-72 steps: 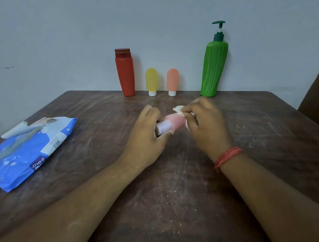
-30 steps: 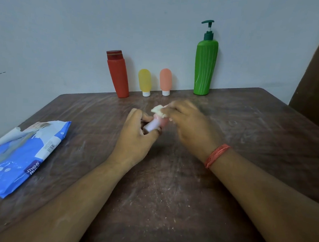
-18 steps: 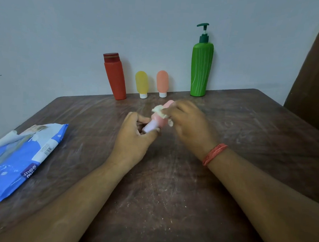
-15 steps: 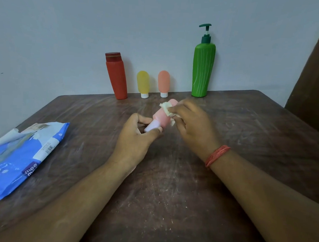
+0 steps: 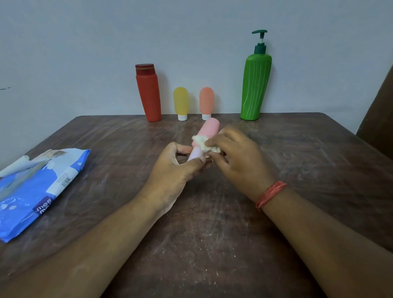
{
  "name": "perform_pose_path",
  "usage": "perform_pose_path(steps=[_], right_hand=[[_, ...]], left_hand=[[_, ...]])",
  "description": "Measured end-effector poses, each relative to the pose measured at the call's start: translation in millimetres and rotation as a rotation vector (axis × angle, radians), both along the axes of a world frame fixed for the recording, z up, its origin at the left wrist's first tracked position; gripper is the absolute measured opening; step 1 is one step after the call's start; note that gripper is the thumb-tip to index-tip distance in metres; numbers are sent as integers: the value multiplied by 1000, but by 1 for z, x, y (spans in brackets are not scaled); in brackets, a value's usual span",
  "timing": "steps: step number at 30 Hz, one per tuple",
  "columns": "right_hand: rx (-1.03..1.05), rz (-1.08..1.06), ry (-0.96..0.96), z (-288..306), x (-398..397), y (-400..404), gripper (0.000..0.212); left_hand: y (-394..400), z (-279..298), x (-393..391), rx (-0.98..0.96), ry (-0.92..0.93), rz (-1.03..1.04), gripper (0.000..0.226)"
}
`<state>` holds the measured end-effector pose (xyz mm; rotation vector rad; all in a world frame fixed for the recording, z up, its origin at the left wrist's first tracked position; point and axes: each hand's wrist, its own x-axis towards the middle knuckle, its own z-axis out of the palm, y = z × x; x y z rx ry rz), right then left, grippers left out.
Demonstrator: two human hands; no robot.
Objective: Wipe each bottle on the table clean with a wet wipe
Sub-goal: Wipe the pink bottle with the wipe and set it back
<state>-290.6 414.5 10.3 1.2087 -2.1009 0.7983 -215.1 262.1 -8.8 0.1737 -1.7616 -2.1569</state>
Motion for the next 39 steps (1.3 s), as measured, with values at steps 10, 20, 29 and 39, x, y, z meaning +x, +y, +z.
perform_pose_path(steps=[10,20,29,39], right_hand=[[-798,51,-875,-3,-13,-5,16],[-936,298,-1264,-1,-3,-16,14],[-844,346,-1265,-1,-3,-11,22],[-952,355,-1235,0,-5,-10,22]], left_hand=[[-2,-6,-2,-213,-40,-58,29],[-6,1,-1,-320,-24,13,24],[-5,4,1,-315,8,6,19],[-5,4,-1,-354,4,-3,19]])
